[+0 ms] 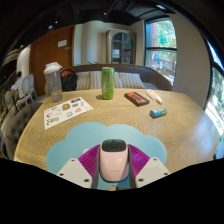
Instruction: Arrange mouse
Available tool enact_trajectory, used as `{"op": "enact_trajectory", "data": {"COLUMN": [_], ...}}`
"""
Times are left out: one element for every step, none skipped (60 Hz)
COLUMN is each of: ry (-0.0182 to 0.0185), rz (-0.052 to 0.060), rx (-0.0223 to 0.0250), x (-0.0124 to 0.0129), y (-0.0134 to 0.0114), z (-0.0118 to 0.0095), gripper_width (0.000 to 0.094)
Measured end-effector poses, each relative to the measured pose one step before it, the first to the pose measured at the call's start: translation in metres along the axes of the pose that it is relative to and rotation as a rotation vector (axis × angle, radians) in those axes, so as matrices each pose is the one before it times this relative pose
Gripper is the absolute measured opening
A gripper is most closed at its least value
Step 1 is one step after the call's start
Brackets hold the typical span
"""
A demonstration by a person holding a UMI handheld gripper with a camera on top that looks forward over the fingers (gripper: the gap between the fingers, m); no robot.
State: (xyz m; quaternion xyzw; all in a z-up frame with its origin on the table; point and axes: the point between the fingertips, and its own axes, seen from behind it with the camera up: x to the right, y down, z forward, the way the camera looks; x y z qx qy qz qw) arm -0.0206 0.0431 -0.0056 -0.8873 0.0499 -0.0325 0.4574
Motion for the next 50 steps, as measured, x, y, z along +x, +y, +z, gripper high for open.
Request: {"op": "enact_trajectory", "data": {"ry": [-0.0025, -0.00473, -0.00395, -0.00357, -0.00327, -0.00285, -0.00083, -0.00389, -0.00415, -0.00543, -0.00717, -0.00745, -0.00829, -0.01228, -0.01043, -0.01138, -0.01338, -0.00835, -0.0128, -0.00875, -0.00568, -0.00213, -0.00347, -0.00426, -0.0058, -0.00324, -0.0065, -0.00579, -0.00646, -0.00655, -0.00433, -0.00774, -0.00555, -0.0048, -0.00429, -0.00399, -0.00264, -0.00171, -0.00067, 0.00014, 0.00087, 0.00171, 0.00268, 0.00343, 0.00331, 0.00255, 0.00198, 0.00058, 0.00025, 0.00022], "rz": [0.005, 0.0061, 0.005, 0.0002, -0.0015, -0.0006, 0.002, 0.0013, -0.0008, -0.0031, -0.0046, -0.0046, -0.0048, -0.005, -0.0015, -0.002, -0.0012, -0.0007, -0.0018, -0.0002, -0.0015, -0.0013, -0.0021, -0.0035, -0.005, -0.0037, -0.0026, -0.0008, -0.0003, 0.0003, 0.001, 0.0022, 0.0026, 0.0019, 0.0013, 0.0011, 0.002, 0.0015, 0.0012, 0.0009, 0.0005, 0.001, 0.002, 0.0026, 0.003, 0.0026, 0.003, 0.003, 0.0036, 0.0042], "rx": [-0.00709, 0.00639, 0.00914, -0.00154, -0.00633, -0.0037, -0.00028, -0.00247, -0.00484, -0.00221, -0.00183, -0.002, -0.00189, -0.00466, -0.00345, -0.0007, 0.00241, 0.00408, 0.00442, 0.00549, 0.00325, -0.00069, 0.00213, 0.0027, 0.0021, 0.00481, 0.00633, 0.00583, 0.00577, 0.00561, 0.0042, 0.00474, 0.00407, 0.00275, 0.00315, 0.00434, 0.00503, 0.00512, 0.00483, 0.00503, 0.00565, 0.00543, 0.00416, 0.00319, 0.00514, 0.0029, 0.00421, 0.00402, 0.00445, 0.00409], "x": [-0.00053, -0.00028, -0.00047, -0.00016, -0.00002, -0.00014, -0.00035, 0.00048, -0.00048, -0.00059, -0.00083, -0.00078, -0.00084, -0.00155, -0.00125, -0.00054, -0.00149, -0.0004, -0.00142, -0.00027, 0.00049, 0.00012, 0.00094, 0.00086, 0.00174, -0.00028, 0.00218, 0.00162, 0.00122, 0.00136, 0.0001, 0.00251, 0.00203, 0.00242, 0.00257, 0.00296, 0.00236, 0.0033, 0.00382, 0.0041, 0.00435, 0.00471, 0.00495, 0.00517, 0.00521, 0.00577, 0.00503, 0.00517, 0.00559, 0.00528], "y": [0.00258, -0.00094, -0.00154, 0.00075, 0.0014, 0.00037, -0.00137, 0.00022, 0.00089, 0.00008, 0.00025, 0.00024, 0.00045, 0.00114, 0.00081, 0.00081, 0.00029, -0.00034, -0.00004, -0.00033, 0.00023, -0.00005, 0.00067, 0.00046, -0.00064, 0.00025, -0.0004, -0.00046, -0.00028, -0.00003, -0.0001, 0.00047, 0.00066, 0.00105, 0.001, 0.00098, 0.00084, 0.00044, 0.00086, 0.0011, 0.00097, 0.00085, 0.00099, 0.00146, 0.00149, 0.00099, 0.00098, 0.00122, 0.00112, 0.00101], "z": [0.00139, -0.00001, 0.00077, 0.00044, 0.00022, 0.00002, -0.00045, -0.00033, 0.00034, -0.00018, -0.00039, -0.00064, -0.00076, -0.00122, -0.00151, -0.0027, -0.00265, -0.00256, -0.00374, -0.00367, -0.00424, -0.00397, -0.00522, -0.00546, -0.00459, -0.00774, -0.00421, -0.00624, -0.00626, -0.00634, -0.00842, -0.00613, -0.00625, -0.00626, -0.00626, -0.00613, -0.00748, -0.00696, -0.00597, -0.0056, -0.00555, -0.00521, -0.00482, -0.00447, -0.00363, -0.0043, -0.00343, -0.00306, -0.00256, -0.00232], "gripper_width": [0.043, 0.0447, 0.0456, 0.0471, 0.0481, 0.0488, 0.05, 0.0512, 0.0523, 0.0533, 0.0542, 0.0561, 0.0595, 0.0654, 0.0724, 0.0795, 0.0862, 0.0854, 0.0841, 0.0831, 0.0829, 0.0833, 0.0838, 0.0841, 0.0843, 0.0842, 0.0842, 0.084, 0.0839, 0.0838, 0.0838, 0.0841, 0.0841, 0.0842, 0.0845, 0.0844, 0.0846, 0.0846, 0.0846, 0.0844, 0.0844, 0.0844, 0.0845, 0.0844, 0.0844, 0.0847, 0.0844, 0.0837, 0.0838, 0.0837]}}
